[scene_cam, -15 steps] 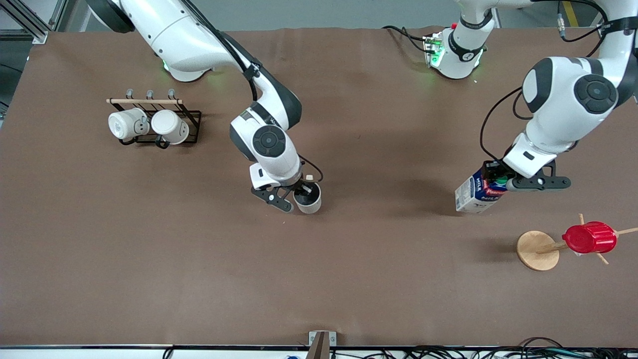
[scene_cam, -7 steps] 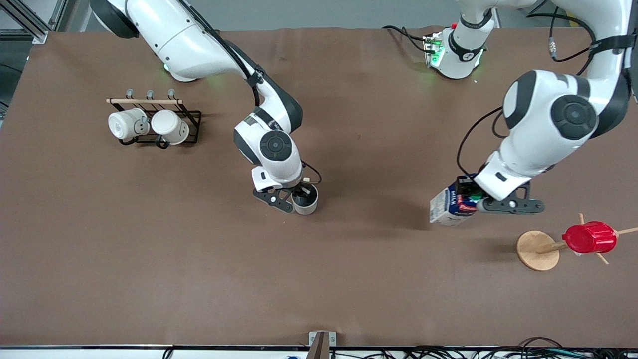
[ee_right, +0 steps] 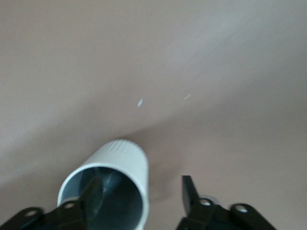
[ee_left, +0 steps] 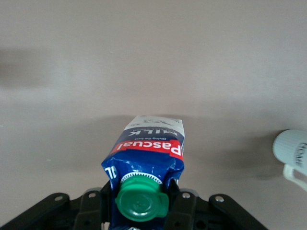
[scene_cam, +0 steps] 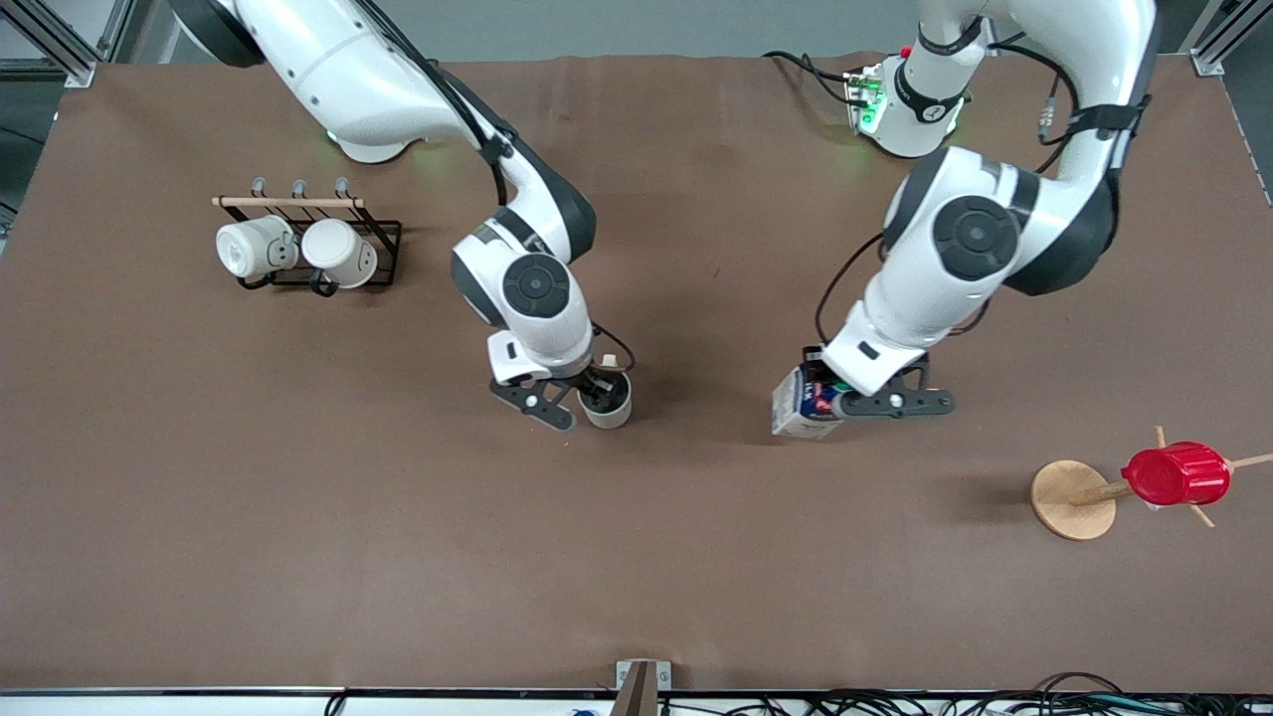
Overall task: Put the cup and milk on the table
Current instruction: 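Set the mug down with the right gripper while the left gripper carries the carton, then lower the milk carton beside the mug with the left gripper, then open the left gripper and withdraw it from the carton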
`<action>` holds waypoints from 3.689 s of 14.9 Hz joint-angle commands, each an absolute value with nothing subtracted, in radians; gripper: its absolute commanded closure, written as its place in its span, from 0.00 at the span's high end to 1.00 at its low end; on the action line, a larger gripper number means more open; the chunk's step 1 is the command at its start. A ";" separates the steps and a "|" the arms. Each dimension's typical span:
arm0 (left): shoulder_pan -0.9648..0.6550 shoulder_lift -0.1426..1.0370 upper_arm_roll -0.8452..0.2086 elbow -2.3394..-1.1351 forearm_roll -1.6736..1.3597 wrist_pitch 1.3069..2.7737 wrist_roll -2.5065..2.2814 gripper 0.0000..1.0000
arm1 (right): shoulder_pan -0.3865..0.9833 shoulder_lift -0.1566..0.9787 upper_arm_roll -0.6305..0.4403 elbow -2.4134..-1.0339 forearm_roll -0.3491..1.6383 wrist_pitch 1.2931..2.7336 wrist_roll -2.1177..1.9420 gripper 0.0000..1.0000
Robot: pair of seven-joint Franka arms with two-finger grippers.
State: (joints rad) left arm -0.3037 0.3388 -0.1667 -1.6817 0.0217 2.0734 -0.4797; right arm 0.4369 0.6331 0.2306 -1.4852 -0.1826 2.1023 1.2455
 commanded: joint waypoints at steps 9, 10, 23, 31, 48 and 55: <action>-0.520 0.495 -0.161 -1.548 0.139 2.046 -0.810 0.07 | 0.038 0.103 0.132 -1.531 -0.166 1.628 0.392 1.00; -0.532 0.508 -0.161 -1.545 0.147 2.046 -0.822 0.07 | 0.038 0.078 0.077 -1.528 -0.113 1.600 0.296 1.00; -0.594 0.595 -0.155 -1.444 0.173 2.043 -0.828 0.07 | 0.000 0.017 -0.055 -1.488 0.054 1.479 0.069 1.00; -0.601 0.657 -0.152 -1.362 0.172 2.039 -0.818 0.07 | 0.000 0.017 -0.055 -1.488 0.054 1.477 0.068 1.00; -0.459 0.352 -0.164 -1.390 0.146 1.832 -0.835 1.00 | -0.002 0.017 -0.058 -1.489 0.054 1.471 0.071 1.00; -0.224 0.157 -0.166 -1.514 0.032 1.772 -0.629 1.00 | 0.000 0.017 -0.058 -1.489 0.052 1.463 0.023 1.00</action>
